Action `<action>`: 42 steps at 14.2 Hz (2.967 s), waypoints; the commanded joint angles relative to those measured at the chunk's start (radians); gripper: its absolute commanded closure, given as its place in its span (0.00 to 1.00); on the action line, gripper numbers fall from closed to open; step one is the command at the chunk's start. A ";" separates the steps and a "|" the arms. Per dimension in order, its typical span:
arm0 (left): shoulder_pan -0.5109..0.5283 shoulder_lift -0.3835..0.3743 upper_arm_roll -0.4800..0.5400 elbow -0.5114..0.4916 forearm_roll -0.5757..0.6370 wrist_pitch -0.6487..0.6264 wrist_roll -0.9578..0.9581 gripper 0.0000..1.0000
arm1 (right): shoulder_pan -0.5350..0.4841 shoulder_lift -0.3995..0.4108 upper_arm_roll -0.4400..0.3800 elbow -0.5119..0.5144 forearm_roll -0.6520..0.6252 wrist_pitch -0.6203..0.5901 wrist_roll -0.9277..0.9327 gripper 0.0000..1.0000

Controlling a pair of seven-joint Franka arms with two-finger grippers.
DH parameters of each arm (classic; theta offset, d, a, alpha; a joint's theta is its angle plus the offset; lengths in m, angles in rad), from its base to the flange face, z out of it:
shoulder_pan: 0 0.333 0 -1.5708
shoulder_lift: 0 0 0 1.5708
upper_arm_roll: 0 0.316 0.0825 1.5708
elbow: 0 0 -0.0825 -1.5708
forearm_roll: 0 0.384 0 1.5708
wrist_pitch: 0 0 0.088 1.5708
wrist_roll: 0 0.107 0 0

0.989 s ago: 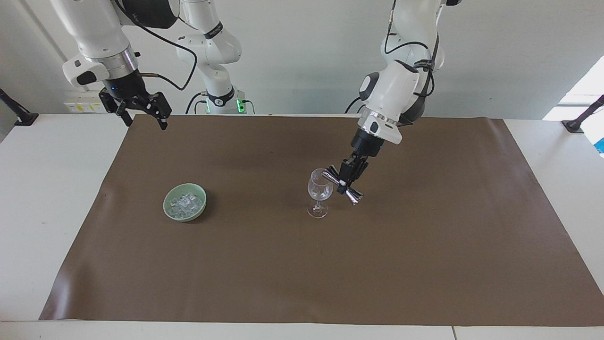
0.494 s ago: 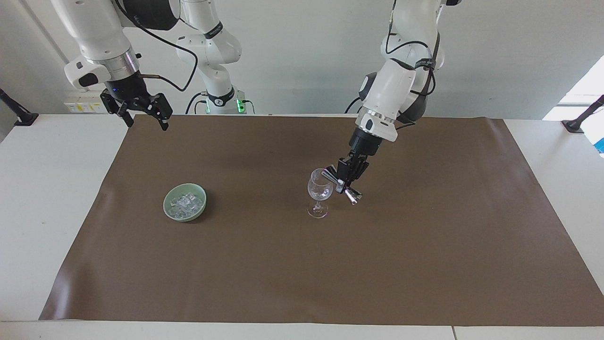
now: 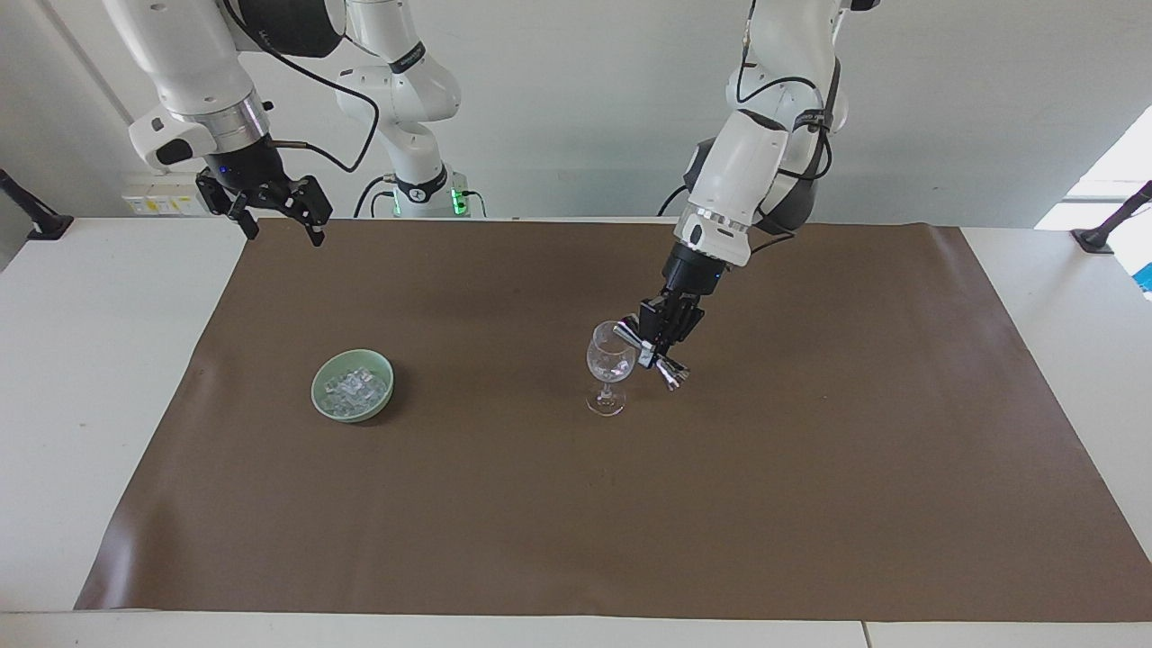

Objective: Pour wine and add ice with both arms
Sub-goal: 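Tilt the jigger over the wine glass with the left gripper to pour, then turn the jigger upright and carry it back with the left gripper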

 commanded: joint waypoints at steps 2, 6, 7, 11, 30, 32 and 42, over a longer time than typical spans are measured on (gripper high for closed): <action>-0.021 -0.012 0.017 -0.015 0.030 0.022 -0.002 1.00 | -0.009 -0.027 0.009 -0.033 0.017 0.024 0.017 0.00; -0.024 -0.005 0.017 -0.010 0.048 0.024 -0.004 1.00 | -0.011 -0.027 0.009 -0.033 0.017 0.024 0.016 0.00; -0.034 0.001 0.017 -0.010 0.048 0.029 -0.004 1.00 | -0.011 -0.027 0.009 -0.033 0.017 0.024 0.016 0.00; -0.039 0.021 0.017 0.014 0.048 0.039 -0.004 1.00 | -0.011 -0.027 0.009 -0.033 0.017 0.024 0.014 0.00; 0.039 0.020 0.019 0.056 -0.200 0.001 -0.053 1.00 | -0.011 -0.027 0.009 -0.033 0.017 0.024 0.009 0.00; 0.038 0.015 0.019 0.044 -0.311 0.001 -0.051 1.00 | -0.011 -0.027 0.009 -0.033 0.017 0.024 0.009 0.00; 0.257 -0.006 0.008 0.093 -0.700 -0.362 -0.013 1.00 | -0.011 -0.030 0.009 -0.039 0.017 0.024 0.013 0.00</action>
